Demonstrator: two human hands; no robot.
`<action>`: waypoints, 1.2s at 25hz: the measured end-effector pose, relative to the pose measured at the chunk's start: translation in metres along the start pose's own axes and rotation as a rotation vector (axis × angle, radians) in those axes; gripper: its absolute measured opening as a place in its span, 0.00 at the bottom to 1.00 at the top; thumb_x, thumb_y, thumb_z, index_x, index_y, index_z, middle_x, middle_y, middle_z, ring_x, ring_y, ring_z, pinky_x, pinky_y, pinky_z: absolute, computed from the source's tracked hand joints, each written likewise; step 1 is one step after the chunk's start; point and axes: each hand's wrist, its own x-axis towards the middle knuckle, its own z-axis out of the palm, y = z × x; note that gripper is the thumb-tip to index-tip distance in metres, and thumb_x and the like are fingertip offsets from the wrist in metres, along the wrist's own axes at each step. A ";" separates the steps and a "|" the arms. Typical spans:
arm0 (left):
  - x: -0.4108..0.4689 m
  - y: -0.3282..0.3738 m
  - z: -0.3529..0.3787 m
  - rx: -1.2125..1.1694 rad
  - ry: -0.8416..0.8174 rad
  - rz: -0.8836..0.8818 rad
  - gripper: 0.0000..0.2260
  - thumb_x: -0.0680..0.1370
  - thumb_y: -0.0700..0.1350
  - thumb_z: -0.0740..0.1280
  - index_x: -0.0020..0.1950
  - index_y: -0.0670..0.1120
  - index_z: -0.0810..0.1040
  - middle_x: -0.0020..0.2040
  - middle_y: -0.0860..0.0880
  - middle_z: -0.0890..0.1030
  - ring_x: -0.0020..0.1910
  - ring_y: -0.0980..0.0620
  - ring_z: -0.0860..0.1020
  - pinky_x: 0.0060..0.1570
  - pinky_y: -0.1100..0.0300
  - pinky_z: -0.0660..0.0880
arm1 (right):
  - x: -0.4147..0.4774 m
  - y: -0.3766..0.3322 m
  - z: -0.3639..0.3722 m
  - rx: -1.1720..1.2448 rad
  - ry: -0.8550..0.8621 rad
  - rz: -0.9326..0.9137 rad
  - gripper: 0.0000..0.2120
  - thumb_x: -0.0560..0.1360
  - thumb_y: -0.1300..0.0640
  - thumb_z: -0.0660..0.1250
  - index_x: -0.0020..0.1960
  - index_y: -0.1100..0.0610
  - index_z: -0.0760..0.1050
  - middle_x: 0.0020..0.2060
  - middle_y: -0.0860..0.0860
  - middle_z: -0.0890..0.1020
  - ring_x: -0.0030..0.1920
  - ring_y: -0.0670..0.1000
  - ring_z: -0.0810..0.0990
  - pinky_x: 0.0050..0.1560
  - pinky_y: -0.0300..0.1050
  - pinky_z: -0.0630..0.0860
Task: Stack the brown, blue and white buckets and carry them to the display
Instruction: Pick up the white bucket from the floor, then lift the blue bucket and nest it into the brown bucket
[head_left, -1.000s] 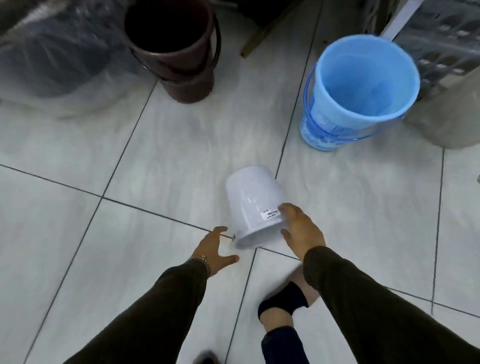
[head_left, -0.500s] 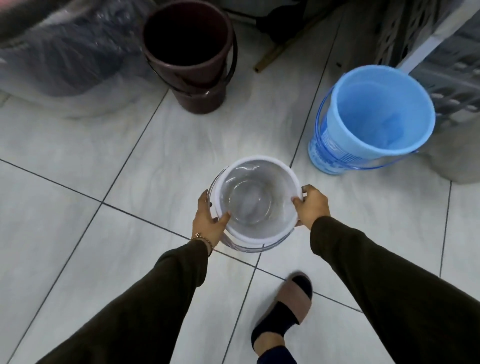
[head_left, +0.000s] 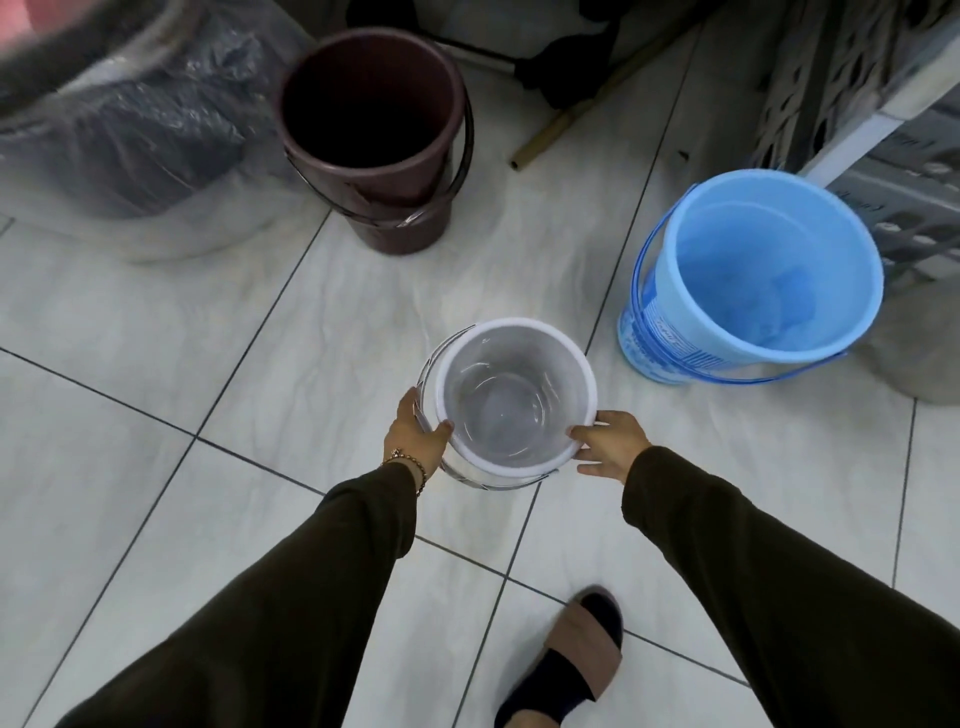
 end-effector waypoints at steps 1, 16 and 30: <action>-0.002 0.007 -0.001 0.001 0.009 -0.006 0.27 0.79 0.46 0.66 0.77 0.49 0.62 0.73 0.43 0.71 0.71 0.42 0.70 0.67 0.55 0.67 | -0.004 -0.003 -0.007 0.034 -0.029 0.015 0.31 0.75 0.62 0.71 0.74 0.61 0.63 0.67 0.62 0.75 0.63 0.63 0.78 0.62 0.59 0.76; -0.022 0.212 0.186 -0.095 -0.289 0.163 0.33 0.76 0.58 0.67 0.76 0.45 0.62 0.72 0.49 0.70 0.68 0.50 0.71 0.66 0.59 0.67 | 0.012 -0.052 -0.217 0.431 0.473 -0.042 0.45 0.72 0.38 0.69 0.77 0.61 0.55 0.72 0.59 0.68 0.70 0.62 0.70 0.69 0.62 0.69; -0.013 0.237 0.183 -0.094 -0.100 0.009 0.43 0.75 0.38 0.65 0.80 0.49 0.40 0.70 0.38 0.71 0.61 0.39 0.76 0.58 0.55 0.72 | -0.023 -0.077 -0.203 0.356 0.388 -0.133 0.13 0.79 0.56 0.58 0.62 0.58 0.64 0.55 0.58 0.77 0.44 0.62 0.84 0.38 0.66 0.83</action>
